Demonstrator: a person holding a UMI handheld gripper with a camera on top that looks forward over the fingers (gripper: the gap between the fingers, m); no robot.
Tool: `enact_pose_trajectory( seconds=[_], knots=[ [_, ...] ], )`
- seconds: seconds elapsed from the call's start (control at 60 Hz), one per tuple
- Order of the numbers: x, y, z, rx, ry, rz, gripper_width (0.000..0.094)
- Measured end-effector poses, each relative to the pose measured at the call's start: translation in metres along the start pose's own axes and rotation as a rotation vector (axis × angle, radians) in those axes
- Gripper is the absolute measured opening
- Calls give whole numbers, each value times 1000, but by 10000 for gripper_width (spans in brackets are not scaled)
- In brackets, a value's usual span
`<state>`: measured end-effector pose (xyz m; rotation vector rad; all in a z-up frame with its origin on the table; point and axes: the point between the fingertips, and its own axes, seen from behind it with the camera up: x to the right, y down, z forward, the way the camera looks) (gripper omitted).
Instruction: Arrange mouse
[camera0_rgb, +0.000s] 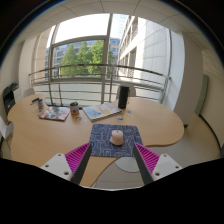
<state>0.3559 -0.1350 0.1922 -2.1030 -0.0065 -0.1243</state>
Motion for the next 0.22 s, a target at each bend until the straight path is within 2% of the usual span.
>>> enact_pose_trajectory(
  seconds=[0.217],
  knots=[
    [1, 7, -13, -11, 18, -20, 851]
  ],
)
